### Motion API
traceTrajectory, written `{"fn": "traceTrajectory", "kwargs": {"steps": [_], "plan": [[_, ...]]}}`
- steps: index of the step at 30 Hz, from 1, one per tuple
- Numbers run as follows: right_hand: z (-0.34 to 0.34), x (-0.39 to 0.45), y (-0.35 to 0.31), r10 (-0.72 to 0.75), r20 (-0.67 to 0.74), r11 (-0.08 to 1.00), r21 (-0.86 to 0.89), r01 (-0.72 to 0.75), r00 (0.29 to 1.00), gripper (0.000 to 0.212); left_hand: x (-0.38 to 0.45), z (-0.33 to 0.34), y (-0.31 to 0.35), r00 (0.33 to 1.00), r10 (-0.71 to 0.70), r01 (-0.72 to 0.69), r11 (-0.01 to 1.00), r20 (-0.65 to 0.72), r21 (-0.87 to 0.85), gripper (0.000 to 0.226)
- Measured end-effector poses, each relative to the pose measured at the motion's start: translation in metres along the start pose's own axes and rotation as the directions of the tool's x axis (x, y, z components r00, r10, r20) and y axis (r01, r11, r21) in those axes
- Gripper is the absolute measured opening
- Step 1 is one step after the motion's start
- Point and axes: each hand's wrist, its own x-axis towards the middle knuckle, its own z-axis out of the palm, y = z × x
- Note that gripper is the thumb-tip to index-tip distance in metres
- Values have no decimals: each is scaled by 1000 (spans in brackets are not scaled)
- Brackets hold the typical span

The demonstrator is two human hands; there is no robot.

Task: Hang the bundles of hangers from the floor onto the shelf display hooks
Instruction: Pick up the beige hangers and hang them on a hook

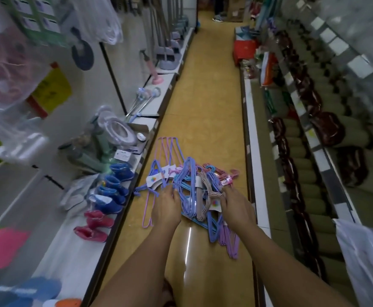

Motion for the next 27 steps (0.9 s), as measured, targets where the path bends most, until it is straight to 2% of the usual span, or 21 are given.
{"fn": "traceTrajectory", "kwargs": {"steps": [6,11,14,20,27], "plan": [[-2,51,14,136,-12,990,42,-135,991,31,61,32,23,992,46,-42,999,117,-32,36],[4,95,13,231,-6,971,67,-230,973,30,115,48,31,979,104,-101,995,176,-23,27],[13,113,16,251,-3,966,58,-251,968,34,141,60,34,972,101,-103,995,212,0,35],[54,151,42,294,52,954,47,-296,954,34,177,119,15,946,98,-101,995,309,-8,43],[143,207,102,280,91,959,21,-283,956,30,217,222,-28,942,82,-93,995,327,18,41]]}}
